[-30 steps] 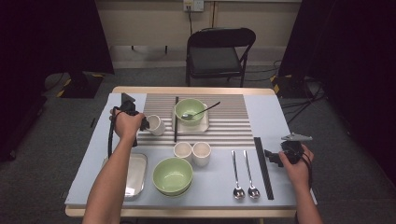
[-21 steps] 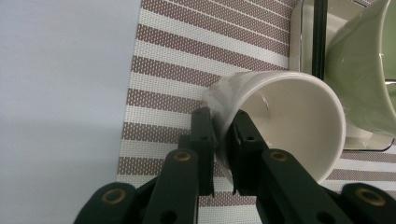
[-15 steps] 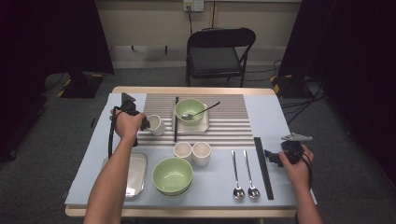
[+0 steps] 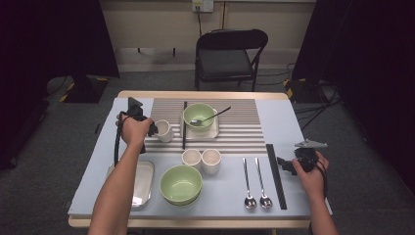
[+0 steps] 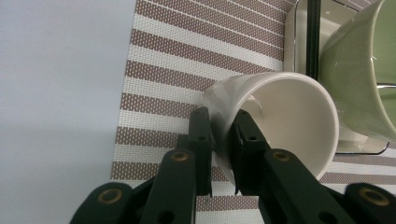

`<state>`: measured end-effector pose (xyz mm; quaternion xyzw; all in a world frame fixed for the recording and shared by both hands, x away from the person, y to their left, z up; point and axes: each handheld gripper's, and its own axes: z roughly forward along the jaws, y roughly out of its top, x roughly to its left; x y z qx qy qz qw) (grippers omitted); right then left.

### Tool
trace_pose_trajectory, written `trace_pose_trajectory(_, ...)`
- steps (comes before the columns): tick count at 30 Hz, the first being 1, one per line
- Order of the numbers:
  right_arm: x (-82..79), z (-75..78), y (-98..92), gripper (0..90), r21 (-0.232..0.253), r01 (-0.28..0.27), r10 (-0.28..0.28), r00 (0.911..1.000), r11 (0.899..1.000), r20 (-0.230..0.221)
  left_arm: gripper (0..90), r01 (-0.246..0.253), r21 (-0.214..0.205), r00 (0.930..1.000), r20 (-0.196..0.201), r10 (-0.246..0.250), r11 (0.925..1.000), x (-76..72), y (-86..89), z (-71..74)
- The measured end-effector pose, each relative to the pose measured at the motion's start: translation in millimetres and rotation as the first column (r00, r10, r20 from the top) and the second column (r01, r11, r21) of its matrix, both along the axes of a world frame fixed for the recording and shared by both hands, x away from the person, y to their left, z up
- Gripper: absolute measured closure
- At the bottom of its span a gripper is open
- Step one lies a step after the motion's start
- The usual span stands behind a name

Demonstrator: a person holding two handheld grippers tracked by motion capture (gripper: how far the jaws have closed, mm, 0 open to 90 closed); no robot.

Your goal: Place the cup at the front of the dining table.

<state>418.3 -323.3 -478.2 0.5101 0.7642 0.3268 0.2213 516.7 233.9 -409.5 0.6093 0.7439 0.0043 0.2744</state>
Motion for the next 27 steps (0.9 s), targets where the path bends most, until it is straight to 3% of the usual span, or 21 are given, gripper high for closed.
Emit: trace_pose_trajectory(27,-0.2,0.0,0.1,14.9,-0.001,0.0,0.0,1.0,1.0,0.001,79.1,-0.004,0.005,0.9999,0.012,0.003,1.0,0.6,-2.9,1.8)
